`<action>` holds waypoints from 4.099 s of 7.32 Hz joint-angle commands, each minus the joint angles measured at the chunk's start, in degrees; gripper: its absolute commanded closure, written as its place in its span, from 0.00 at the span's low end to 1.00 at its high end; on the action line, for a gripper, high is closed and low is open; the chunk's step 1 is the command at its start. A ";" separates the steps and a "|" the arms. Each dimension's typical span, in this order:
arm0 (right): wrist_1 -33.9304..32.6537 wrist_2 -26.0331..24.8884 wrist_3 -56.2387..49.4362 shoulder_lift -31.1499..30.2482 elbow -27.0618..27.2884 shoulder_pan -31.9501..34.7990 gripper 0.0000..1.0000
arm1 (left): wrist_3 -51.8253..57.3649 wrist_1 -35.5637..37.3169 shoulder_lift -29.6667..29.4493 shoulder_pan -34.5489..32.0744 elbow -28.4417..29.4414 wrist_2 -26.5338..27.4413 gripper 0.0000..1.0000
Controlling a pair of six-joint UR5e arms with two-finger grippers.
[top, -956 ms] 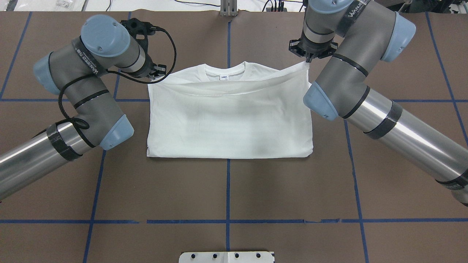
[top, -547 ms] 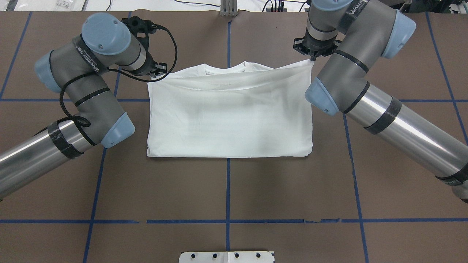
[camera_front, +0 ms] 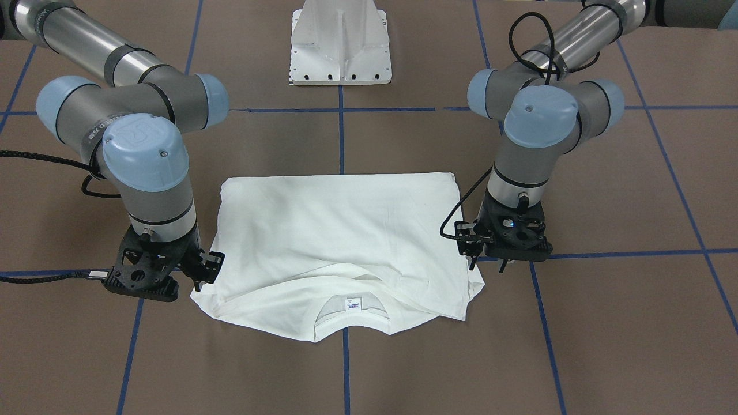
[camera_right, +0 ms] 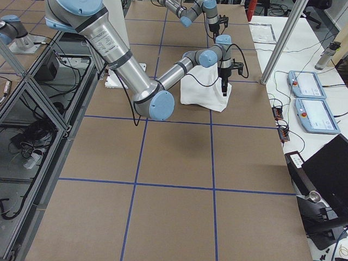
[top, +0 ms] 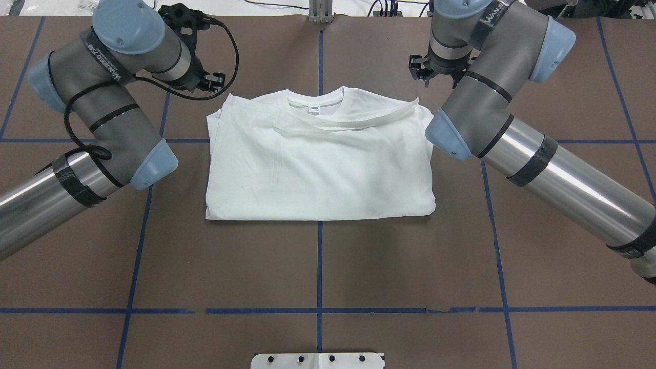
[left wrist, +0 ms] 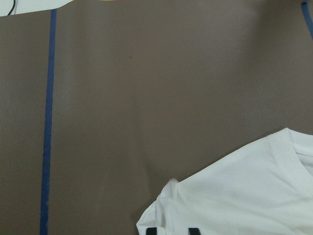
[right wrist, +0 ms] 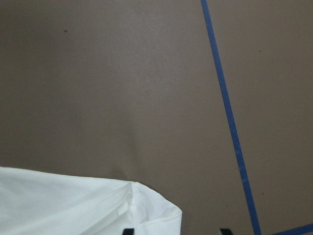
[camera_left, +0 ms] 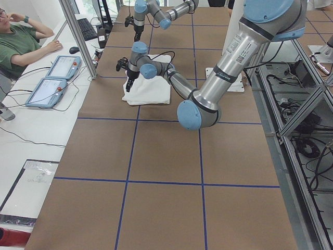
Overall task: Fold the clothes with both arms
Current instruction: 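Lower the left gripper to the folded shirt's side edge and grasp, then drag the shirt away with the left gripper while the right arm moves in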
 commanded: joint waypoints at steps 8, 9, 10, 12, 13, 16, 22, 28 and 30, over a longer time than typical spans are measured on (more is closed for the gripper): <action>4.28 1.85 -1.89 -0.81 0.37 0.00 0.00 | -17.52 -18.58 16.66 13.47 -7.79 -2.50 0.00; 4.36 1.85 -1.80 -0.81 0.38 -0.08 0.00 | -17.52 -18.58 17.35 14.44 -7.79 -2.50 0.02; 4.36 1.85 -1.71 -0.99 0.38 -0.08 0.00 | -18.57 -18.58 17.36 15.23 -7.79 -2.50 0.20; 4.36 1.76 -1.54 -0.99 0.55 -0.08 0.00 | -19.01 -18.49 17.45 16.38 -7.79 -2.50 0.35; 4.36 1.76 -1.54 -0.99 0.55 -0.08 0.00 | -19.80 -18.49 17.36 16.73 -8.05 -2.50 0.48; 4.36 1.76 -1.63 -0.99 0.55 -0.08 0.00 | -19.90 -15.52 17.45 16.82 -10.94 -2.59 1.00; 4.45 1.76 -1.28 -0.99 0.99 -0.96 0.00 | 0.26 -3.12 22.55 4.39 -16.16 -2.68 1.00; 4.54 1.50 0.83 -0.55 2.57 -3.59 0.00 | 22.96 -8.28 -4.87 -10.67 27.17 -1.09 1.00; 10.55 1.14 5.12 0.42 -0.04 -5.70 0.00 | 23.00 -9.97 -2.87 -11.48 23.53 -7.29 0.00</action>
